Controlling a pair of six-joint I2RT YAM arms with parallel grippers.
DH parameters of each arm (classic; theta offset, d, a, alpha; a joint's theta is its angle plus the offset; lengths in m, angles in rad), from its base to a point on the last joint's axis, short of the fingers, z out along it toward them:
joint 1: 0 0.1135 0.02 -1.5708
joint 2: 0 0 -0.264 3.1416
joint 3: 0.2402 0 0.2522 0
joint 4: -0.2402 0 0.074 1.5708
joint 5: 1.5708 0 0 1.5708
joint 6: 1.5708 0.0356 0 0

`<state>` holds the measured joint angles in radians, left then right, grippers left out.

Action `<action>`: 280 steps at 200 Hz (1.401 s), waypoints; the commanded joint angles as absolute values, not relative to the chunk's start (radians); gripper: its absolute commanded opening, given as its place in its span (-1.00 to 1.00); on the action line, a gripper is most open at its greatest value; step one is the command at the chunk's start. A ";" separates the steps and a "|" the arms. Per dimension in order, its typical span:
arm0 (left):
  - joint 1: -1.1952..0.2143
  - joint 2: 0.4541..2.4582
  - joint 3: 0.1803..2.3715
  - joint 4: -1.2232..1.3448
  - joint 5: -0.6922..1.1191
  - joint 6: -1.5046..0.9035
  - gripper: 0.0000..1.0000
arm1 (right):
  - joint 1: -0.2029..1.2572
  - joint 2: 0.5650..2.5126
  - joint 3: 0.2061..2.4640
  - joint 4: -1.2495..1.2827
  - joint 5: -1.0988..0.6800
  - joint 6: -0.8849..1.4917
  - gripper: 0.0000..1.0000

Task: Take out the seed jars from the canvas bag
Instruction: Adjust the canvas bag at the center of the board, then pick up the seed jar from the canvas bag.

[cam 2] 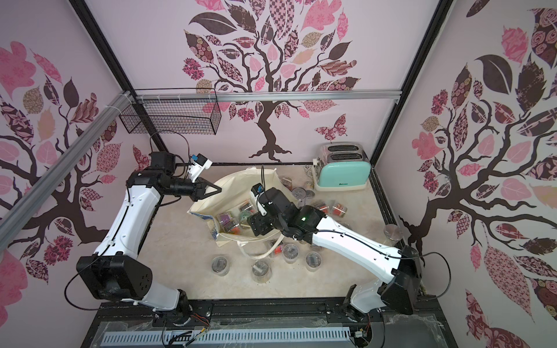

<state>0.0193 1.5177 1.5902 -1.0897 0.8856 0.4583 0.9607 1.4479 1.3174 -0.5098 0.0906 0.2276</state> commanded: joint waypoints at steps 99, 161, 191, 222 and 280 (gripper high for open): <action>-0.004 1.453 1.614 -1.036 0.897 0.391 -1.00 | 1.082 1.692 1.394 -0.464 0.173 0.229 0.98; -0.004 1.435 1.591 -1.048 0.908 0.407 -1.00 | 0.965 1.807 1.497 -0.405 0.153 0.346 0.99; -0.004 1.427 1.591 -1.055 0.914 0.416 -1.00 | 0.963 1.908 1.570 -0.407 0.111 0.400 0.99; -0.004 1.422 1.592 -1.065 0.918 0.425 -1.00 | 0.948 1.974 1.586 -0.395 0.091 0.459 0.99; -0.005 1.423 1.588 -1.072 0.931 0.437 -1.00 | 0.894 2.066 1.619 -0.402 0.083 0.646 0.99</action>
